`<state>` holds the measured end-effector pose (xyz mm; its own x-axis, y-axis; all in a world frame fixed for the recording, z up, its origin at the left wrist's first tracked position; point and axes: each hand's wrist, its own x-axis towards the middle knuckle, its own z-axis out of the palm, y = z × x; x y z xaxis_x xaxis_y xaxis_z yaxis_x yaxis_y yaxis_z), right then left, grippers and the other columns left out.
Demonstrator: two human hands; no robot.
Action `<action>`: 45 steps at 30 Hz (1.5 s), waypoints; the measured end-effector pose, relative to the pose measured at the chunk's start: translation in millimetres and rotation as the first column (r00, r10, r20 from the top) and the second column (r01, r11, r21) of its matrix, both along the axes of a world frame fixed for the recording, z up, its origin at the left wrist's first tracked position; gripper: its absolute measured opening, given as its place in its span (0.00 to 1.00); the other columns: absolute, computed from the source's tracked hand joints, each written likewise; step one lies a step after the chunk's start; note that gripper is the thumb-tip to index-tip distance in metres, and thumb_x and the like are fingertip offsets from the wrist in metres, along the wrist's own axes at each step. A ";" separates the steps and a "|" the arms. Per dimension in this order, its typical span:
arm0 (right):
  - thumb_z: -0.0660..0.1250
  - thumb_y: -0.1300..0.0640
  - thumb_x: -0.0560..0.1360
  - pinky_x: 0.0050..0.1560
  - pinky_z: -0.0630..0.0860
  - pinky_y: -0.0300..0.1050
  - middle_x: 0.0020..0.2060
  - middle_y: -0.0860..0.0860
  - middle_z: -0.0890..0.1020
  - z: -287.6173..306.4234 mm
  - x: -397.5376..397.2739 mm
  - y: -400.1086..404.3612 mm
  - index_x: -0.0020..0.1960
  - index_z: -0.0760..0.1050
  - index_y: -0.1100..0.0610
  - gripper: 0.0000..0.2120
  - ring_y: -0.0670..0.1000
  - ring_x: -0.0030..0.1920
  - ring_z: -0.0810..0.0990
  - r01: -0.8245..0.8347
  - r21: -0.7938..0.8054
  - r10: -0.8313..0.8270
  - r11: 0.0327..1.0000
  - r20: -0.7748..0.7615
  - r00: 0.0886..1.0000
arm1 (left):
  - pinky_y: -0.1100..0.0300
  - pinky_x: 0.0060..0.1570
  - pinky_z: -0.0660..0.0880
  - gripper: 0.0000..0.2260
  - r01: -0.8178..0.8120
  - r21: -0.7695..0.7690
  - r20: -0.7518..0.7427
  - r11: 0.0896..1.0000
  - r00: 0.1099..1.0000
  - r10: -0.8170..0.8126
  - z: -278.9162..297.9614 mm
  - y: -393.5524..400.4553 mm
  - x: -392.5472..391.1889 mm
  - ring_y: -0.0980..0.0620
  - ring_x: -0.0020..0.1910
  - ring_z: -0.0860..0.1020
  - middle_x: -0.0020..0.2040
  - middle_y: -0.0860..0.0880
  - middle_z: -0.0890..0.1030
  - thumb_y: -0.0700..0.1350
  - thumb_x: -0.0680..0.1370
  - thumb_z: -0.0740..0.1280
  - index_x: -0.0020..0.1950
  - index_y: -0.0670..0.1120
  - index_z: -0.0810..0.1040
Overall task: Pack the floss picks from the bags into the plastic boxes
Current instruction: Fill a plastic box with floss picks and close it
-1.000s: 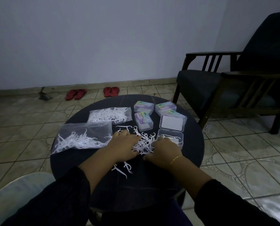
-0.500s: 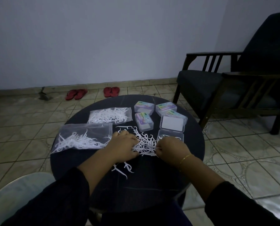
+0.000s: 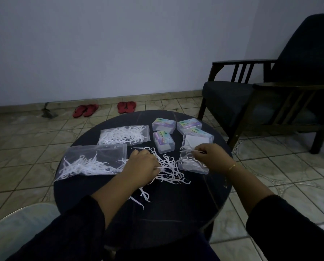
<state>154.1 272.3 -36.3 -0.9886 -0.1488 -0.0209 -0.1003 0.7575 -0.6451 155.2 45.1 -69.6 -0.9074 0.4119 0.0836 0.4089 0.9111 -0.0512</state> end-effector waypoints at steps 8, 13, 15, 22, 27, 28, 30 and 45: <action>0.63 0.55 0.78 0.42 0.74 0.45 0.35 0.56 0.80 -26.1 -16.6 11.2 0.42 0.79 0.63 0.13 0.49 0.37 0.75 0.088 0.105 -0.088 0.991 -0.004 0.996 | 0.54 0.57 0.60 0.15 -0.031 -0.011 0.013 0.999 0.999 0.031 -1.4 0.6 -3.5 0.53 0.59 0.70 0.57 0.56 0.79 0.57 0.79 0.59 0.59 0.54 0.80; 0.61 0.52 0.79 0.59 0.74 0.47 0.55 0.52 0.80 -27.5 -21.3 5.0 0.58 0.80 0.50 0.12 0.53 0.56 0.75 0.024 0.370 -0.014 0.929 -0.031 0.999 | 0.53 0.57 0.61 0.17 -0.064 -0.028 0.033 0.998 0.997 0.065 -2.6 4.2 -4.0 0.52 0.59 0.70 0.57 0.54 0.78 0.60 0.78 0.58 0.58 0.53 0.80; 0.59 0.53 0.80 0.60 0.71 0.48 0.59 0.52 0.76 -25.9 -20.6 3.2 0.63 0.76 0.47 0.14 0.54 0.60 0.71 -0.012 0.448 0.030 0.894 -0.033 0.999 | 0.52 0.59 0.61 0.18 -0.078 -0.017 0.049 0.997 0.996 0.078 -3.6 5.2 -3.7 0.51 0.60 0.70 0.58 0.53 0.78 0.61 0.77 0.58 0.60 0.54 0.79; 0.59 0.47 0.79 0.62 0.66 0.50 0.63 0.50 0.73 -22.1 -15.6 6.4 0.64 0.74 0.44 0.15 0.54 0.64 0.67 0.000 0.540 0.037 0.842 -0.057 0.998 | 0.52 0.62 0.59 0.14 -0.083 0.025 0.069 0.996 0.994 0.081 -0.8 7.3 -4.1 0.52 0.62 0.69 0.60 0.55 0.78 0.54 0.78 0.62 0.63 0.56 0.77; 0.56 0.45 0.79 0.56 0.66 0.49 0.55 0.51 0.77 -23.3 -17.6 -0.5 0.56 0.79 0.47 0.15 0.52 0.58 0.69 -0.048 0.535 0.065 0.843 -0.013 0.998 | 0.55 0.60 0.59 0.13 -0.074 0.051 0.041 0.996 0.997 0.072 -0.3 9.9 -3.4 0.53 0.60 0.70 0.58 0.56 0.80 0.49 0.79 0.61 0.62 0.57 0.78; 0.55 0.46 0.79 0.55 0.65 0.49 0.55 0.51 0.77 -23.8 -17.6 -2.7 0.56 0.79 0.48 0.16 0.52 0.57 0.69 -0.059 0.523 0.073 0.851 -0.007 0.997 | 0.55 0.60 0.59 0.13 -0.073 0.054 0.029 0.996 0.997 0.072 -0.5 9.8 -3.2 0.54 0.60 0.71 0.57 0.56 0.80 0.49 0.79 0.61 0.62 0.57 0.78; 0.54 0.49 0.80 0.56 0.65 0.49 0.56 0.52 0.77 -23.1 -16.8 -4.0 0.57 0.79 0.47 0.16 0.52 0.58 0.69 -0.055 0.489 0.070 0.870 -0.013 0.997 | 0.56 0.58 0.60 0.13 -0.071 0.080 -0.003 0.994 0.997 0.071 -0.5 8.7 -3.2 0.54 0.59 0.71 0.56 0.56 0.81 0.49 0.79 0.61 0.61 0.57 0.78; 0.58 0.59 0.79 0.55 0.74 0.42 0.55 0.53 0.81 -28.7 -22.0 23.8 0.59 0.80 0.57 0.14 0.51 0.52 0.79 0.133 0.094 -0.135 0.987 0.013 0.991 | 0.53 0.59 0.62 0.11 0.109 0.308 -0.196 0.945 0.979 -0.049 20.2 57.2 -21.6 0.52 0.55 0.75 0.53 0.55 0.83 0.48 0.78 0.65 0.58 0.55 0.81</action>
